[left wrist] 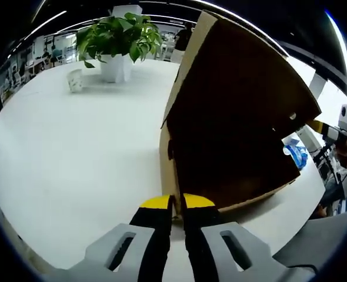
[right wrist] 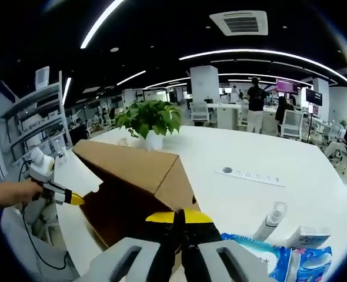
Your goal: Operate the shoe box by opening the lid, removing the specified soft item, and placing it in the target area until the item is outside and the box remains undamaged.
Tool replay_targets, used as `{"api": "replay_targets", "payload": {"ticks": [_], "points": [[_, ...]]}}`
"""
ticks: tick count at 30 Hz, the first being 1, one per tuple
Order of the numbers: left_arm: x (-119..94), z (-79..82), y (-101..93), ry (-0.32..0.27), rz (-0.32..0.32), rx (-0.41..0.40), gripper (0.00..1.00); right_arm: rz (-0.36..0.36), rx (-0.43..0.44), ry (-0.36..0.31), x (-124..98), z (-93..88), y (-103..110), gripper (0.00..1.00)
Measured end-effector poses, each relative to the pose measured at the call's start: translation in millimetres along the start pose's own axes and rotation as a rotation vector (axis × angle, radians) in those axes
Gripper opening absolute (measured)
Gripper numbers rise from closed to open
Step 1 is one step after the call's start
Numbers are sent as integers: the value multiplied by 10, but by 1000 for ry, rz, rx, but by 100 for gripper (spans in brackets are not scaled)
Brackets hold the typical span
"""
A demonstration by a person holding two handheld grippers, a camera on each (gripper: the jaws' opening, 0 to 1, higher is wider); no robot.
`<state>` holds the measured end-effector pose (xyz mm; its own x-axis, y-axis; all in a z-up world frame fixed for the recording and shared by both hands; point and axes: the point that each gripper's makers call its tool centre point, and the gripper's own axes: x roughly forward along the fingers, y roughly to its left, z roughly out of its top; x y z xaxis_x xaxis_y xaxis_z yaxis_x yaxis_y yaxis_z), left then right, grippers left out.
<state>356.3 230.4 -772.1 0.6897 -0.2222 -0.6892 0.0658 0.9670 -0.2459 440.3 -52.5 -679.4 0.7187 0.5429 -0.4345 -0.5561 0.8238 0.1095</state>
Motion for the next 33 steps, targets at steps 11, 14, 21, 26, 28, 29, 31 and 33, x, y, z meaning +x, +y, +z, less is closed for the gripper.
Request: {"api": "replay_targets", "payload": {"ticks": [11,14,21,26,28,29,31,33], "points": [[-3,-2,-9,-4,-12,1,4,-1,6,7,-50,-150,54,0],[-1,0,-9,-4,-14,4,4,0,15,9,-64,-182,61,0],[-3,1,-11,-13,-9,12,5,-6,26,0,-87,-216,75,0],[-4,1,-9,-13,-9,5,5,-4,28,7,-100,-274,82,0],[-7,-2,-14,-7,-11,6,5,0,37,6,-104,-288,85,0],[-9,-5,-18,-3,-13,8,5,1,36,8,-109,-297,91,0],[-11,-5,-17,-2,-14,16,6,3,34,11,-115,-315,97,0],[-11,-7,-16,-2,-13,22,6,5,38,13,-120,-332,100,0]]}}
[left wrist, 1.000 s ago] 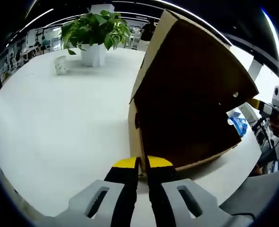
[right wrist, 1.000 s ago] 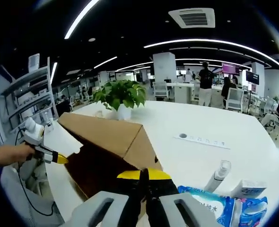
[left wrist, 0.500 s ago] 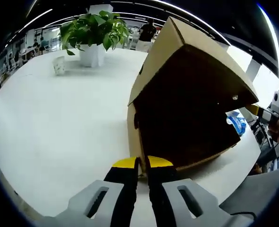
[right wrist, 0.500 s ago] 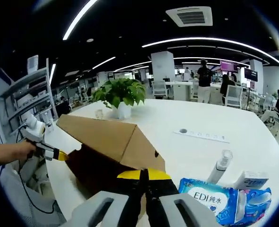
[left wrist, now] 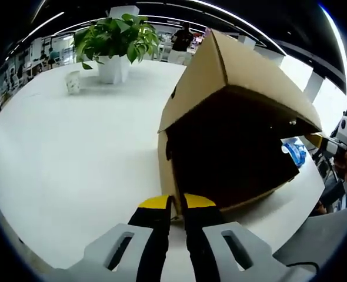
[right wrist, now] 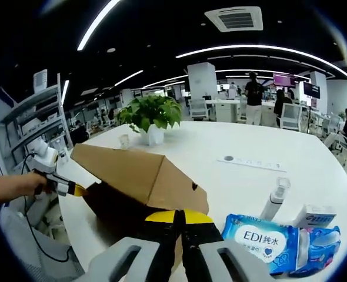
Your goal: Operate the shoe box by opening the lid, removing the specified soft item, and placing it in the target area until the item is outside and the box remains undamaged.
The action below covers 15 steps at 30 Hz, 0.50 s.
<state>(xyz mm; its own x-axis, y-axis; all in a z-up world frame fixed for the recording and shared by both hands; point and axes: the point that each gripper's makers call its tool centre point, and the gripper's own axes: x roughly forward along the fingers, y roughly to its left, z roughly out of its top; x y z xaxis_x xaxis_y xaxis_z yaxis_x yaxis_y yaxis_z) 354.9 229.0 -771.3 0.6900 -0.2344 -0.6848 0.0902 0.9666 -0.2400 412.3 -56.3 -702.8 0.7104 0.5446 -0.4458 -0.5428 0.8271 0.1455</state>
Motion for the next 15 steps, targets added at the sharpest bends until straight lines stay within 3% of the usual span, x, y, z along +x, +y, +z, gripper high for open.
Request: {"api": "replay_targets", "payload": {"ticks": [9,15], "points": [[-80,35,-24,-9,1,53,9,20,-7,4,-31,-58,52,0],[-181,157,-92,-66,-9,94,17,29,-16,6,-55,-88,77,0]]}}
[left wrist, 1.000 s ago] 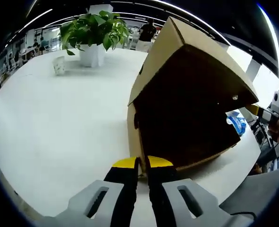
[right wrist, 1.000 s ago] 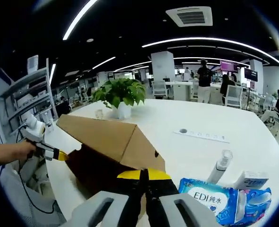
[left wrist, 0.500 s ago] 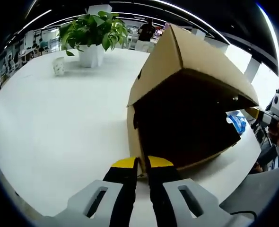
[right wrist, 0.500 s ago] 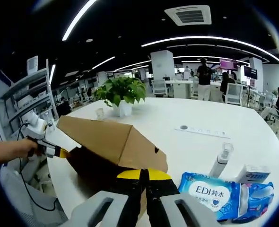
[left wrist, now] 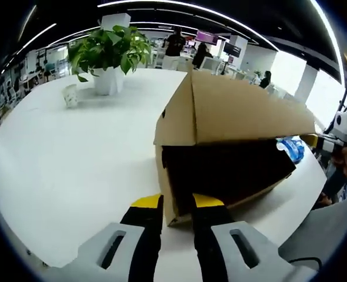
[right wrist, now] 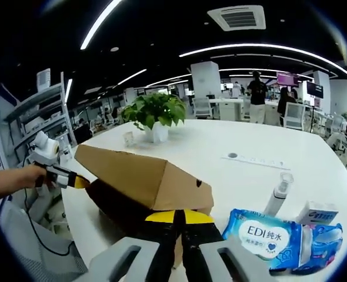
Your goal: Operate the shoe box by opening the lid, removing the specified soft item, and placing it in the target area until the item is outside and the box remains undamaged.
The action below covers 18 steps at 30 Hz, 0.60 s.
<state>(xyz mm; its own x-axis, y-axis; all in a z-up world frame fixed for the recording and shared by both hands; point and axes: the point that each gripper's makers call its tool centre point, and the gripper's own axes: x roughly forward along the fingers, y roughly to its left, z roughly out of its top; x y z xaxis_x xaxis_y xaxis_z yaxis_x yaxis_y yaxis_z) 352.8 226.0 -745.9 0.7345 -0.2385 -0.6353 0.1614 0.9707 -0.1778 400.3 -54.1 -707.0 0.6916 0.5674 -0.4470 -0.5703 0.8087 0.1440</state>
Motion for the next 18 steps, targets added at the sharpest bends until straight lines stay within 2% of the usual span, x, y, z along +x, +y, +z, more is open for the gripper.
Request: {"api": "replay_targets", "payload": {"ticks": [6,18], "points": [[-62,113,-67,-45,-21,35,20,19,-28,2,-23,-43,29,0],[-106,127,-85,-69,-19,69,24,51,-72,16,-38,-159,58,1]]}}
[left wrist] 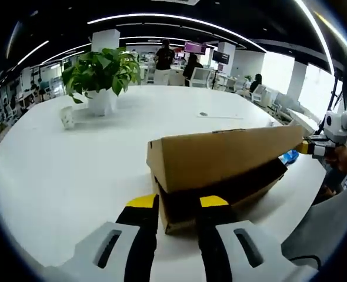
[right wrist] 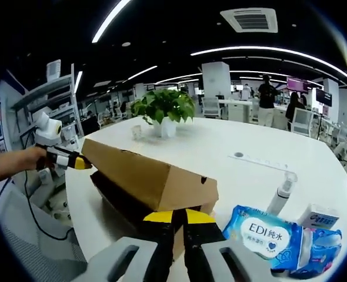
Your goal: Operate the shoe box by opening the lid, removing the specified soft item, and placing it in the target area until the item is outside and the box remains undamaged.
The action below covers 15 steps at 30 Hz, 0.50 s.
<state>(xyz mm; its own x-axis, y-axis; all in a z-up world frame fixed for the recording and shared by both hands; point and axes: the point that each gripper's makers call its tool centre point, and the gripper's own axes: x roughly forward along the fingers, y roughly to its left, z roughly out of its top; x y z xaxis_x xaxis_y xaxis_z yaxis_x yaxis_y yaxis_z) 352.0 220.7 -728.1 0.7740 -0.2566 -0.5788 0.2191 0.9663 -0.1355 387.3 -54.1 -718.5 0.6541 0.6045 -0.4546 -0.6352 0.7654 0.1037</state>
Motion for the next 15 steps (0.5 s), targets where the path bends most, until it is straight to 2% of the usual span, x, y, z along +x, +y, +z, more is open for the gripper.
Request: {"api": "replay_targets", "payload": {"ticks": [9,15], "points": [[-25,2,-59,-27,-20,28,26,22,-27,17,-16,-128,42,3],[-34,-45,-72,-23,-27,38,26,32,-37,20,-25,-178,58,5]]}}
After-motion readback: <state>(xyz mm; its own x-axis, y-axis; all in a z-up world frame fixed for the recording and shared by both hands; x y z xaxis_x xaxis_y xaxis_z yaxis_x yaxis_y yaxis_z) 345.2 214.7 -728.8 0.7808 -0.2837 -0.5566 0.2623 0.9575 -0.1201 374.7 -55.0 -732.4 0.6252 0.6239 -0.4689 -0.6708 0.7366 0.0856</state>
